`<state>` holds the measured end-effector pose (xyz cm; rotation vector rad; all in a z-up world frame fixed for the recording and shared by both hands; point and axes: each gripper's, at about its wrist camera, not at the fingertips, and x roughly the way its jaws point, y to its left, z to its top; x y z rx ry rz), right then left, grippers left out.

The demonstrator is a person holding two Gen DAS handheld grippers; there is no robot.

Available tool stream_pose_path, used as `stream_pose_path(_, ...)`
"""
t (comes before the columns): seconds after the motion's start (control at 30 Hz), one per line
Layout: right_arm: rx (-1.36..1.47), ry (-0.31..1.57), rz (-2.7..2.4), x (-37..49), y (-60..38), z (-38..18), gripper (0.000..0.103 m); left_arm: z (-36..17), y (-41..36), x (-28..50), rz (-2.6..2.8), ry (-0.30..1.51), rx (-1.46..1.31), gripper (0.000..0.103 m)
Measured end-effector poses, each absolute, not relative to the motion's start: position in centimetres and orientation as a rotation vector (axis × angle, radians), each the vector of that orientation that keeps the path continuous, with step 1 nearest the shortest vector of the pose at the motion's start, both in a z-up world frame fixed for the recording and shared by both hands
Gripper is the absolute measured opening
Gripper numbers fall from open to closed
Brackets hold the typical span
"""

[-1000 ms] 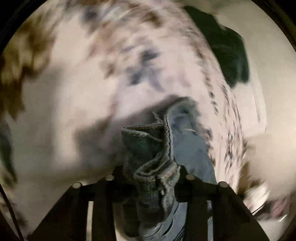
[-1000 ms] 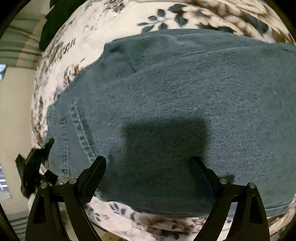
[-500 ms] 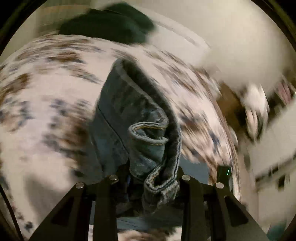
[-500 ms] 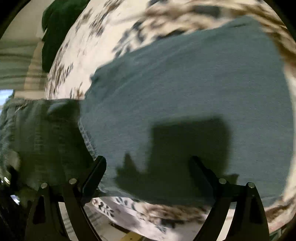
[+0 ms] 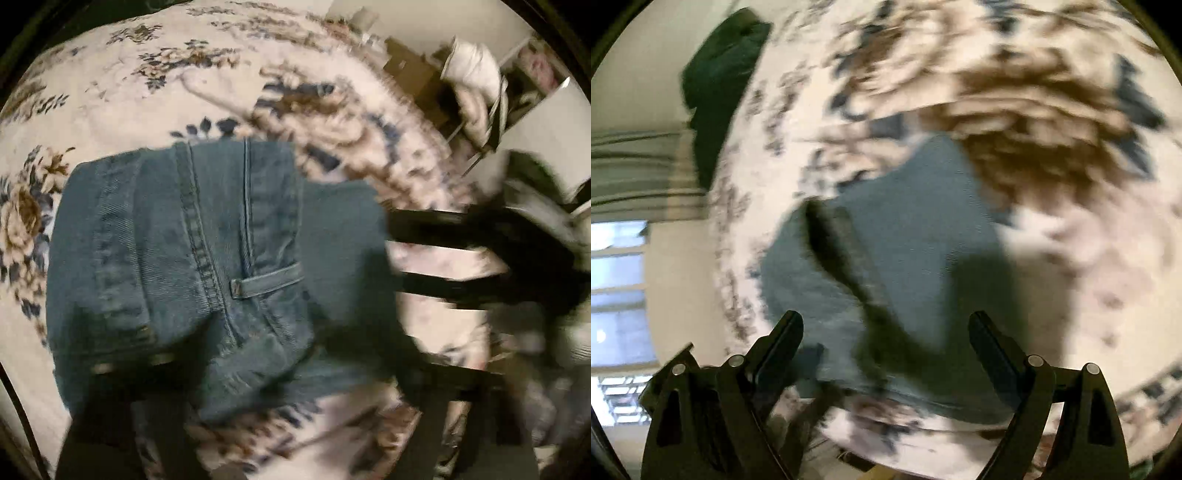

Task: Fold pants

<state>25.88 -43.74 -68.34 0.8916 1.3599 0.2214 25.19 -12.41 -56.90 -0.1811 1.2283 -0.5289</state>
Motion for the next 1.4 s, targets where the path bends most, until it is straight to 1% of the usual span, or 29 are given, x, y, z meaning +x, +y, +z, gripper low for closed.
stream_pose_path(0.03,0.902,1.363,0.266,26.7,-42.8,-68.6,0.093,-56.4,-11.6,25.0,-0.538,1.232,-0.24,0.102)
stream_pose_path(0.13,0.852,1.421,0.316,28.6,-39.1,-70.6,0.093,-55.4,-8.9,25.3,-0.471,1.253,-0.385,0.102)
stream_pose_path(0.27,0.773,1.502,0.354,31.0,-35.3,-73.5,0.095,-54.4,-3.8,25.3,-0.252,1.211,-0.414,0.102)
stream_pose_path(0.33,0.742,1.481,0.309,31.4,-34.1,-73.2,0.093,-54.4,-1.0,25.4,-0.15,1.201,-0.441,0.102)
stream_pose_path(0.37,0.72,1.469,0.291,31.4,-33.6,-72.8,0.057,-54.6,0.2,25.5,-0.11,1.2,-0.461,0.102)
stream_pose_path(0.4,0.685,1.46,0.307,31.4,-32.7,-72.2,0.03,-54.7,1.4,25.6,-0.073,1.204,-0.476,0.102)
stream_pose_path(0.43,0.635,1.458,0.302,31.4,-32.0,-71.5,0.028,-55.1,2.4,25.7,-0.053,1.205,-0.485,0.102)
stream_pose_path(0.47,0.603,1.44,0.309,31.2,-31.5,-70.5,0.019,-55.3,3.2,25.9,-0.028,1.209,-0.49,0.102)
stream_pose_path(0.6,0.611,1.368,0.252,29.3,-33.5,-65.8,0.015,-55.6,5.2,26.8,-0.009,1.216,-0.58,0.102)
stream_pose_path(0.73,0.622,1.306,0.148,26.4,-39.4,-61.6,0.014,-54.8,4.0,28.3,-0.059,1.2,-0.563,0.102)
stream_pose_path(0.83,0.648,1.308,0.006,23.5,-45.4,-61.2,0.014,-54.9,1.3,30.1,-0.134,1.217,-0.575,0.102)
stream_pose_path(0.93,0.692,1.322,-0.13,21.9,-51.3,-63.1,0.014,-55.9,-2.6,32.2,-0.211,1.252,-0.535,0.102)
stream_pose_path(1.03,0.766,1.425,-0.139,22.0,-53.9,-67.0,0.014,-57.5,-6.2,34.6,-0.277,1.3,-0.483,0.102)
stream_pose_path(1.1,0.828,1.472,-0.133,22.4,-54.7,-68.6,0.032,-58.8,-8.4,36.5,-0.301,1.344,-0.454,0.102)
stream_pose_path(1.13,0.837,1.466,-0.146,22.6,-55.1,-68.6,0.034,-59.6,-9.2,37.5,-0.307,1.363,-0.443,0.102)
stream_pose_path(1.17,0.839,1.44,-0.148,22.8,-55.3,-68.5,0.04,-60.4,-9.9,38.5,-0.309,1.384,-0.43,0.102)
stream_pose_path(1.2,0.841,1.404,-0.146,23.0,-55.7,-68.0,0.054,-61.3,-10.4,39.6,-0.3,1.408,-0.418,0.102)
stream_pose_path(1.23,0.841,1.38,-0.155,23.2,-56.0,-67.5,0.061,-62.2,-10.7,40.6,-0.3,1.425,-0.415,0.101)
stream_pose_path(1.27,0.848,1.355,-0.163,23.5,-56.3,-67.2,0.071,-62.9,-10.8,41.3,-0.303,1.441,-0.418,0.101)
stream_pose_path(1.3,0.861,1.336,-0.156,23.8,-56.4,-67.1,0.073,-63.8,-10.8,42.1,-0.296,1.464,-0.419,0.098)
stream_pose_path(1.33,0.861,1.342,-0.151,24.0,-56.5,-67.5,0.073,-64.6,-10.8,42.8,-0.3,1.475,-0.435,0.078)
stream_pose_path(1.37,0.857,1.365,-0.143,24.7,-56.4,-68.1,0.073,-65.1,-10.6,43.1,-0.301,1.473,-0.435,0.043)
stream_pose_path(1.4,0.859,1.391,-0.133,25.3,-56.2,-69.2,0.073,-65.4,-10.5,43.5,-0.309,1.47,-0.432,0.035)
